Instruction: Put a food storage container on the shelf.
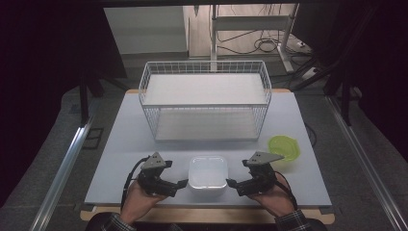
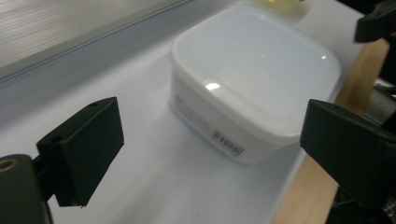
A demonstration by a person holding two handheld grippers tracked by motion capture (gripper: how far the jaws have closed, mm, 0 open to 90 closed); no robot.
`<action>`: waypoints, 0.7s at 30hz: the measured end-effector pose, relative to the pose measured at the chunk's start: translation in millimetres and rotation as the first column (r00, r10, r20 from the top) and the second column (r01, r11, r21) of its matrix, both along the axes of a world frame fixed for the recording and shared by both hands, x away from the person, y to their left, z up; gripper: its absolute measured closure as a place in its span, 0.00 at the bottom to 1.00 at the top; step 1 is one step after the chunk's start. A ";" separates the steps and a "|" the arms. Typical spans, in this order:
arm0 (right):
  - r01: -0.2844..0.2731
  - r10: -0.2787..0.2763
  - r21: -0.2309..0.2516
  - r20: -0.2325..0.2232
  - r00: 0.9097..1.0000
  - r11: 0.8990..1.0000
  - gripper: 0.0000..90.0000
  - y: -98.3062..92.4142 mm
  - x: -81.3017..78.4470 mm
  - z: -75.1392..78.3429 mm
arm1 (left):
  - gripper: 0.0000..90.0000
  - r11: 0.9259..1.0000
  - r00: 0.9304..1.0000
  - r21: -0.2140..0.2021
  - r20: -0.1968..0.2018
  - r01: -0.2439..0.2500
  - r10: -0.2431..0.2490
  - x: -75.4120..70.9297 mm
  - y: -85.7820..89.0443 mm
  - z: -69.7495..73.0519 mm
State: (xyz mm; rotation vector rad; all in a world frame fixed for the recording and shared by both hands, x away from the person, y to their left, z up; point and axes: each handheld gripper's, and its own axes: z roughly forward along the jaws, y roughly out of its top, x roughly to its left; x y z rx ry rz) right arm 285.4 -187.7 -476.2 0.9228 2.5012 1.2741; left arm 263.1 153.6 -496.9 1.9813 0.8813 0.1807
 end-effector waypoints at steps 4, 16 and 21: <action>-0.015 0.016 0.010 -0.046 0.999 1.000 0.13 8.2 4.5 -4.1 | 0.06 1.000 0.999 -0.001 -0.033 0.010 -0.010 8.1 -6.8 -3.2; -0.047 0.059 0.070 -0.177 0.982 0.996 0.24 17.6 20.4 -17.9 | 0.07 0.993 0.985 -0.076 -0.146 0.085 -0.095 29.2 -22.3 -19.6; -0.064 0.089 0.110 -0.240 0.967 0.992 0.32 17.7 24.3 -19.9 | 0.17 0.986 0.976 -0.123 -0.173 0.114 -0.135 28.1 -23.6 -20.7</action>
